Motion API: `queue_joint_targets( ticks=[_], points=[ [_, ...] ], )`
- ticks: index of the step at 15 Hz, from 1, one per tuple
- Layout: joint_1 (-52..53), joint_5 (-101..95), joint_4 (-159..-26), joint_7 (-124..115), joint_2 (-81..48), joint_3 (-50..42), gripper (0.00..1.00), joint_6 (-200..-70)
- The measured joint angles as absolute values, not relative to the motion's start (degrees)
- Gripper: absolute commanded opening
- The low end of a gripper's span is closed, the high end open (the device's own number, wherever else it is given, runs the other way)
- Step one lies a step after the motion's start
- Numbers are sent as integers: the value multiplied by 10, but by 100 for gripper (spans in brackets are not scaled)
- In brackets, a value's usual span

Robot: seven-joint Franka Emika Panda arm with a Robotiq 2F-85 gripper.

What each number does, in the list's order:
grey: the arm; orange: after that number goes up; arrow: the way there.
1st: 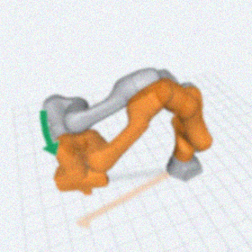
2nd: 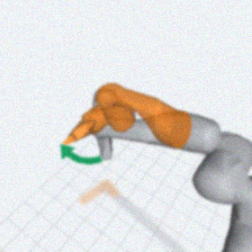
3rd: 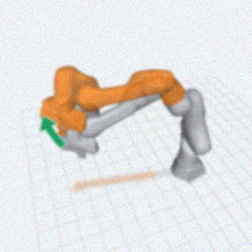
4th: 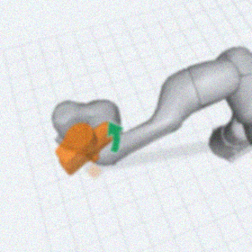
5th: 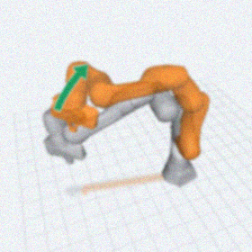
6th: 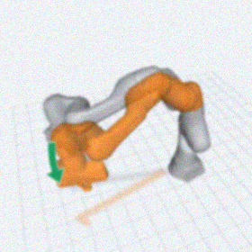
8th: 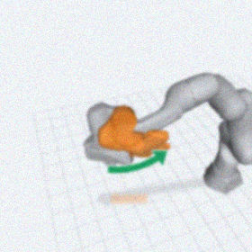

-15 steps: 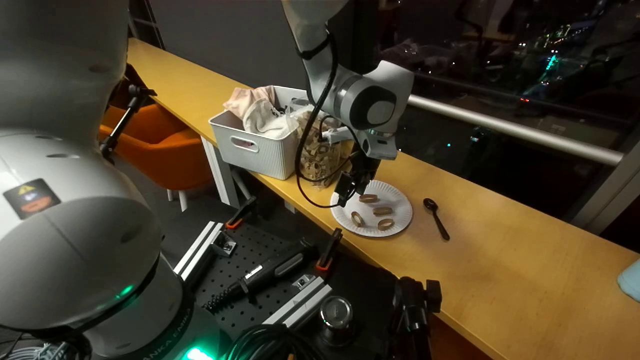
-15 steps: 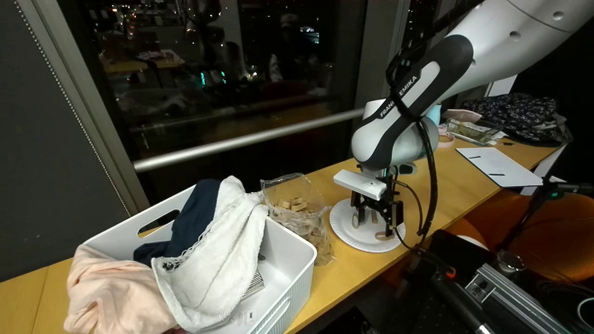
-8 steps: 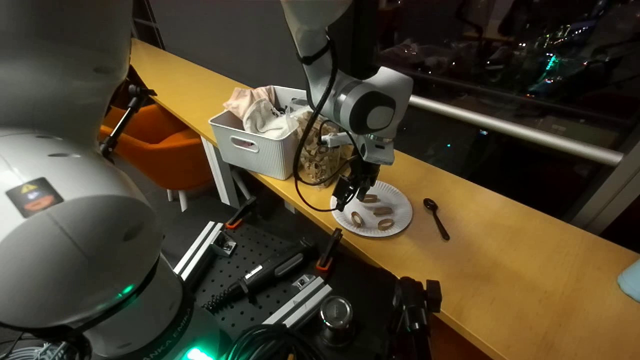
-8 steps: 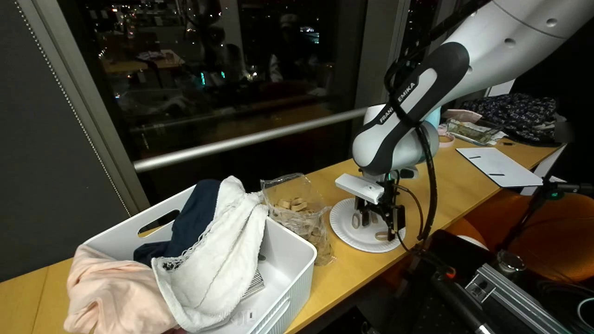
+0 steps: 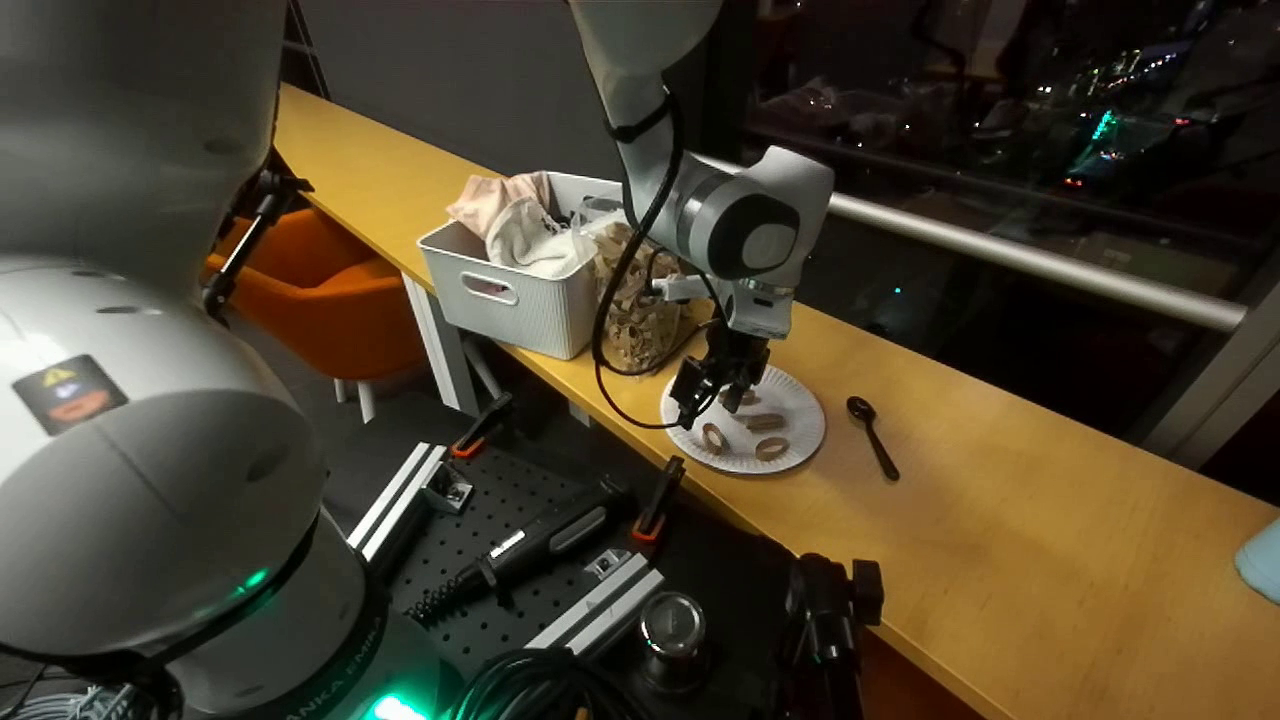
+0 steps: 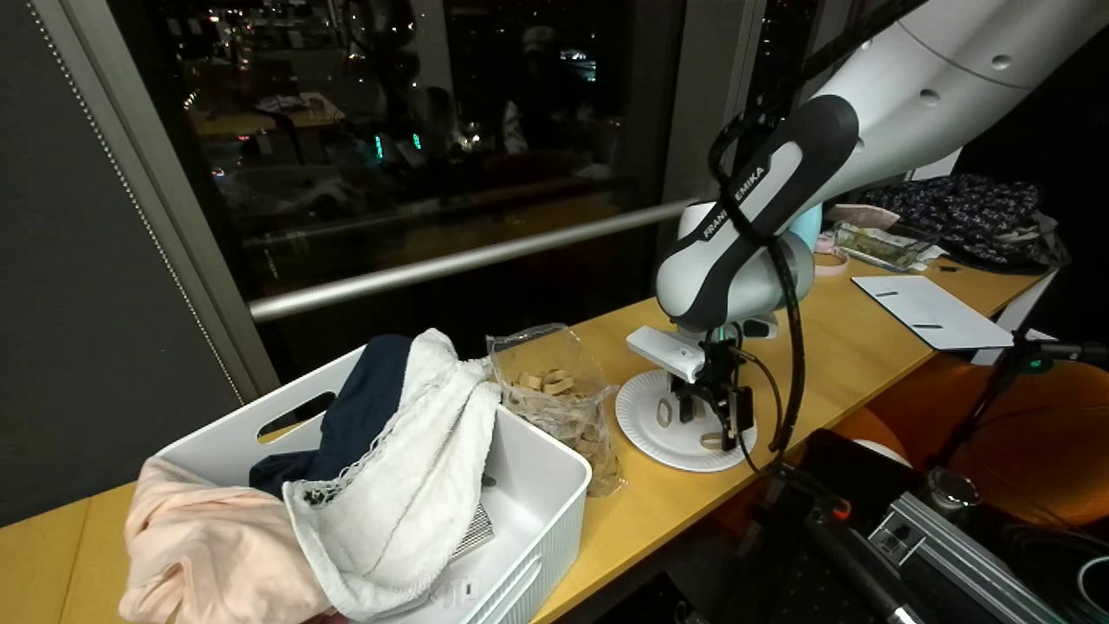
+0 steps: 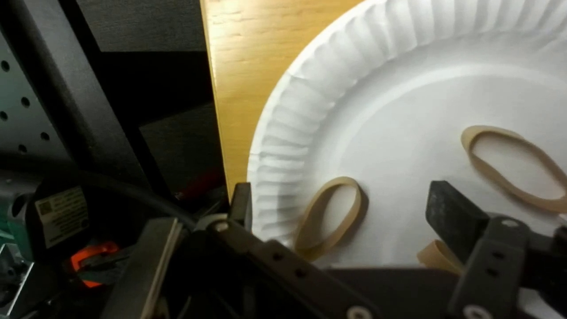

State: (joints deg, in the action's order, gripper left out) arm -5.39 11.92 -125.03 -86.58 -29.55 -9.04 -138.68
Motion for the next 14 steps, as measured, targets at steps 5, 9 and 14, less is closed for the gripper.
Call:
queue_joint_targets(
  ticks=[5, 9, 14],
  points=[
    [-51, 119, -1253, -897, -306, -93, 100, -1393],
    [-40, 119, -1256, -921, -306, -101, 100, -1413],
    [-23, 118, -1257, -952, -306, -108, 56, -1429]
  ],
)
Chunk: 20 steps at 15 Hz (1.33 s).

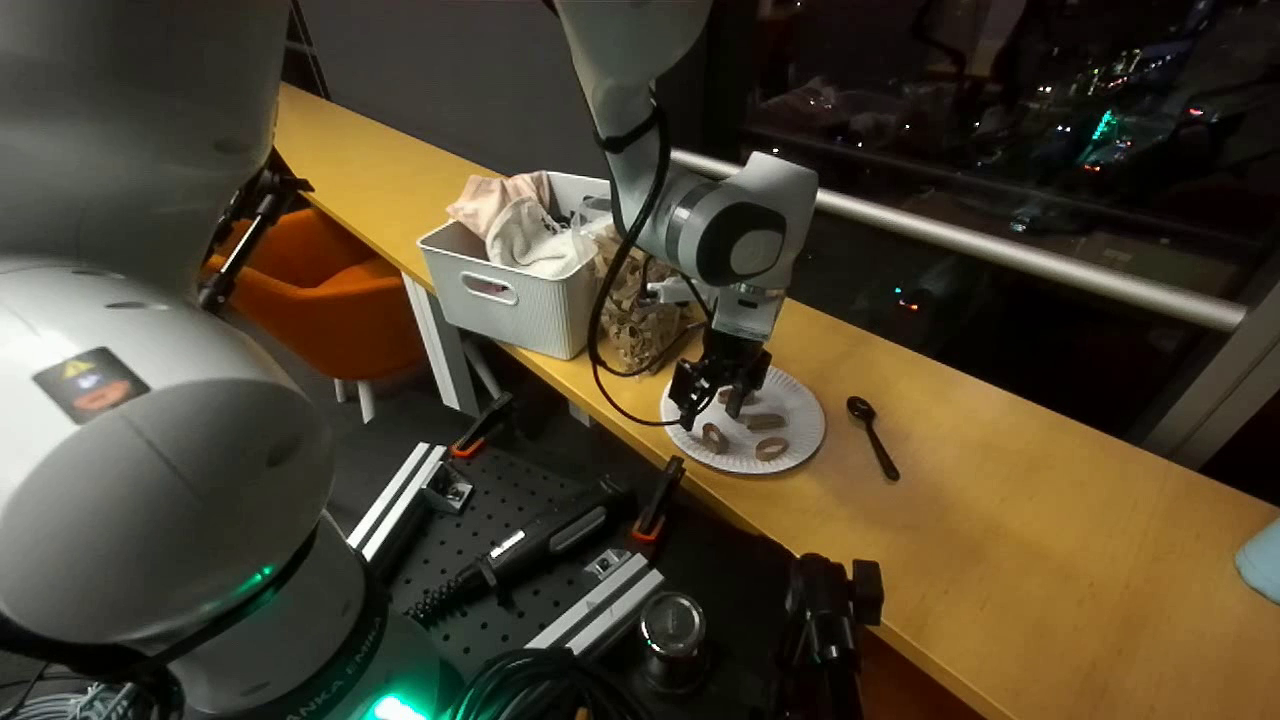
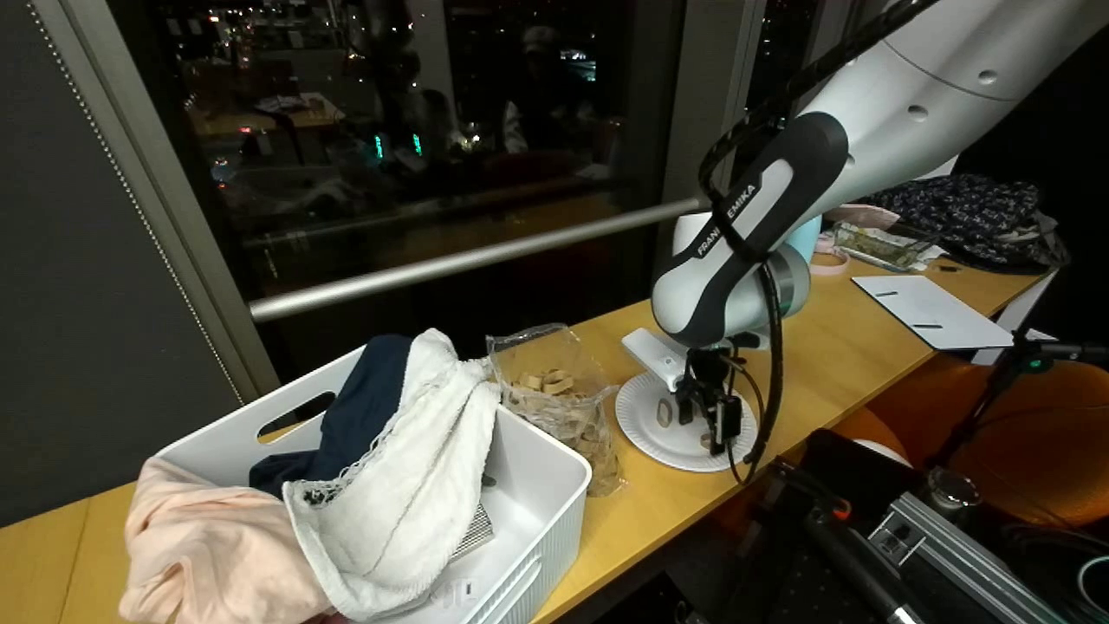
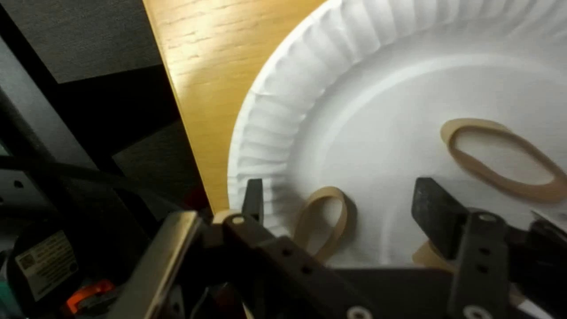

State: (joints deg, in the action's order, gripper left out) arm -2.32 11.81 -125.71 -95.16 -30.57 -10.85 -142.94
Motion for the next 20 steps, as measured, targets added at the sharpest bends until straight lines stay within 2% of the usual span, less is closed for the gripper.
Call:
queue_joint_targets(
  ticks=[5, 8, 20],
  points=[
    [-21, 118, -1264, -969, -304, -112, 18, -1430],
    [-21, 118, -1272, -973, -303, -117, 1, -1435],
    [-20, 118, -1259, -979, -302, -117, 0, -1439]
  ],
)
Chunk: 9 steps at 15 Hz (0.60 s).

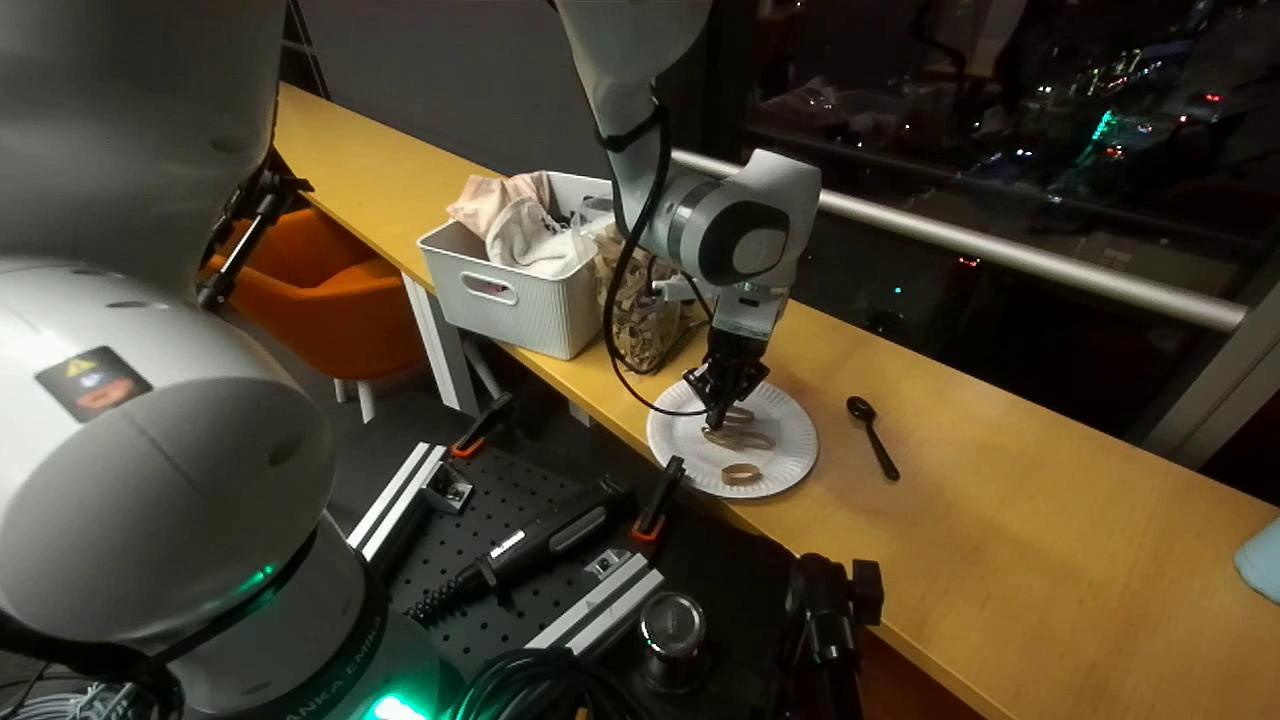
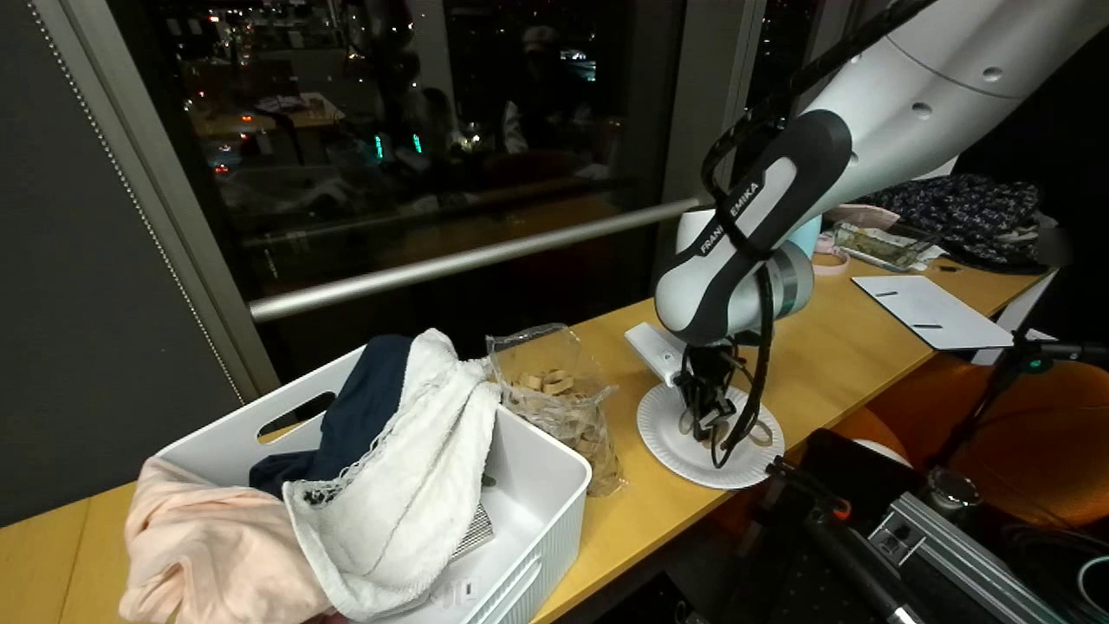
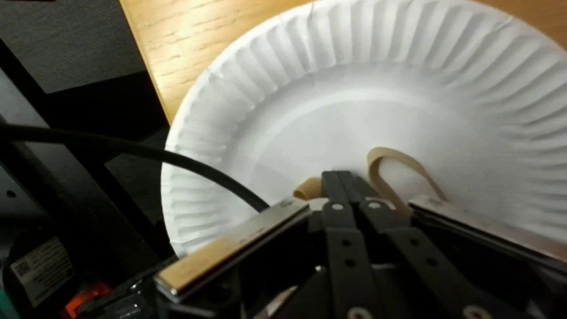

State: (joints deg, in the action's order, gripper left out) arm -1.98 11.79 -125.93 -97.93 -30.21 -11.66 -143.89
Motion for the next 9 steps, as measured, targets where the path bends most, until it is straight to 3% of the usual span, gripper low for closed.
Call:
queue_joint_targets(
  ticks=[5, 6, 7, 8, 9],
  points=[
    [-8, 118, -1228, -984, -310, -112, 0, -1434],
    [-7, 118, -1226, -986, -310, -112, 15, -1434],
    [-7, 118, -1226, -987, -310, -112, 19, -1434],
    [-7, 118, -1226, -988, -310, -113, 34, -1434],
    [-7, 118, -1226, -990, -310, -113, 40, -1434]
  ],
)
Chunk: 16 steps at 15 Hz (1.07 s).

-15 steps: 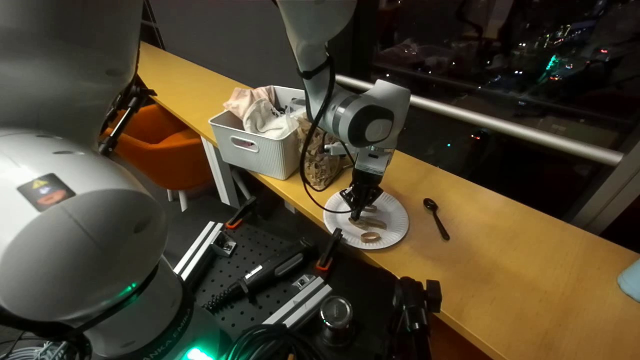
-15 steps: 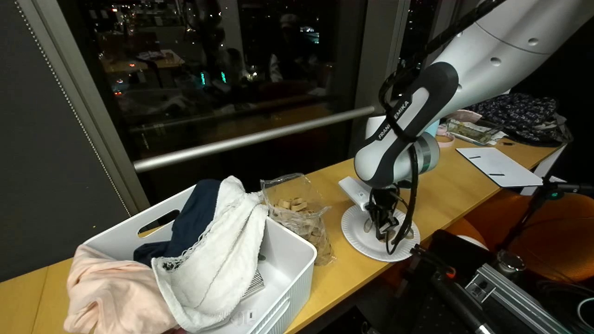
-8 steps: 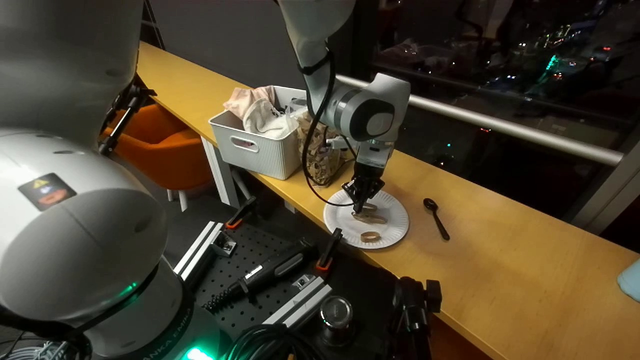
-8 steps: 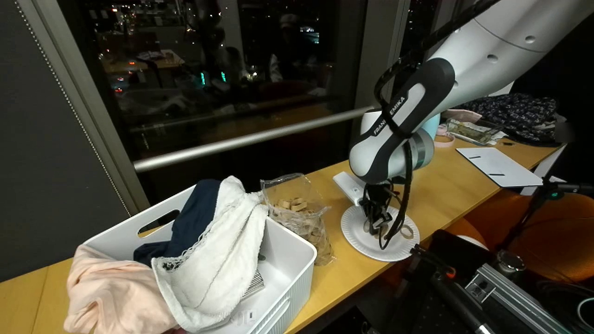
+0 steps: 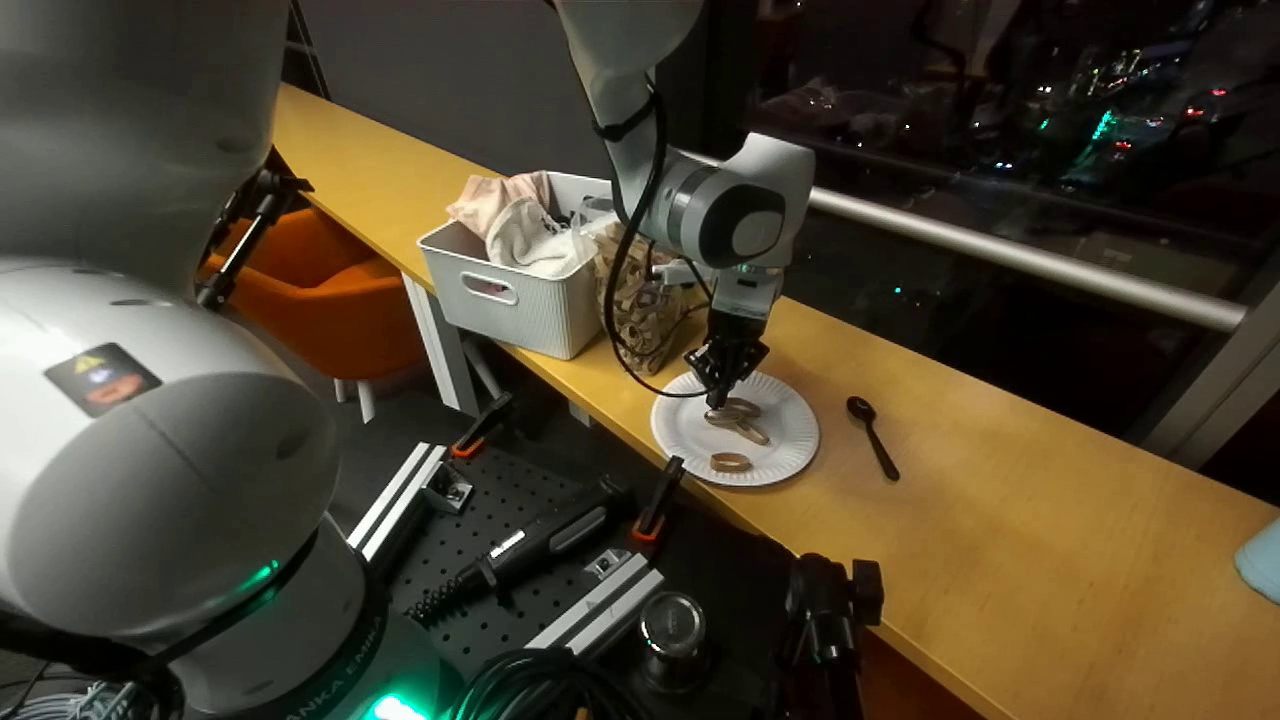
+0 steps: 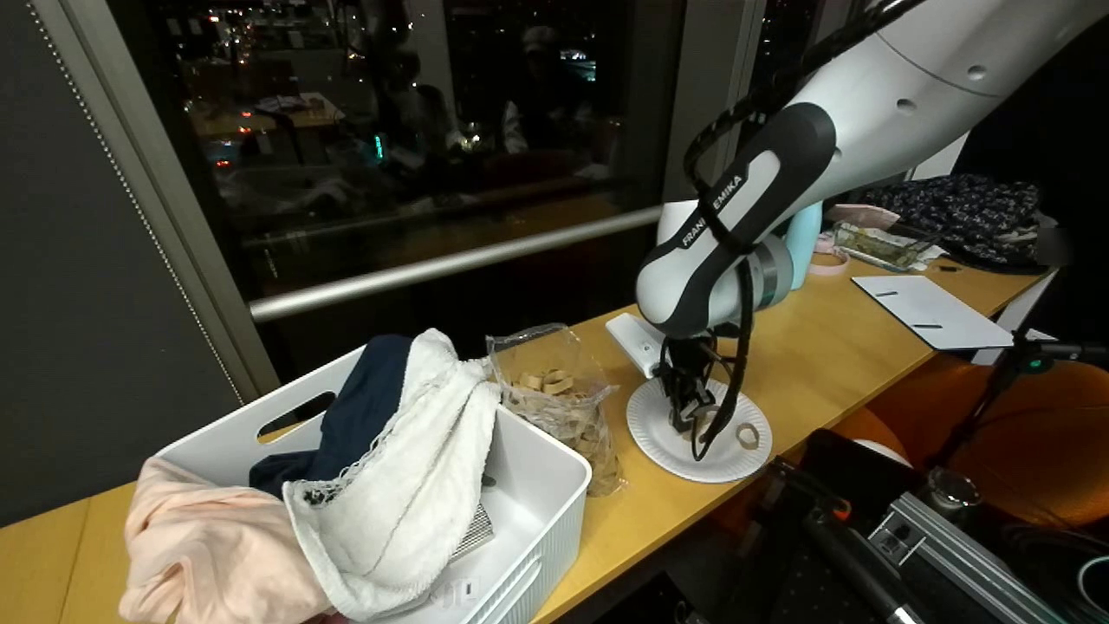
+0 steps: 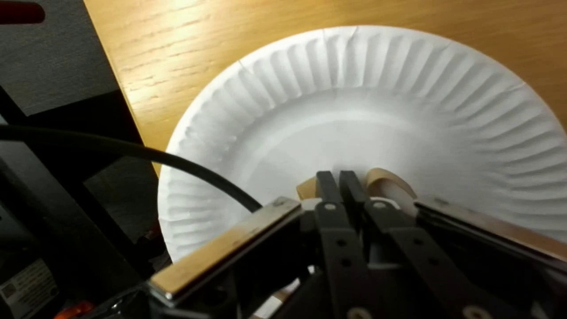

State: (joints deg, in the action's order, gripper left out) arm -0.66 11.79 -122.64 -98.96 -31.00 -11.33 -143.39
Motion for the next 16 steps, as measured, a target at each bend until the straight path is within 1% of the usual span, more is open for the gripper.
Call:
queue_joint_targets(
  ticks=[8, 16],
  points=[
    [-6, 98, -1237, -1014, -310, -141, 99, -1452],
    [9, 48, -1247, -1074, -303, -167, 100, -1495]
  ],
)
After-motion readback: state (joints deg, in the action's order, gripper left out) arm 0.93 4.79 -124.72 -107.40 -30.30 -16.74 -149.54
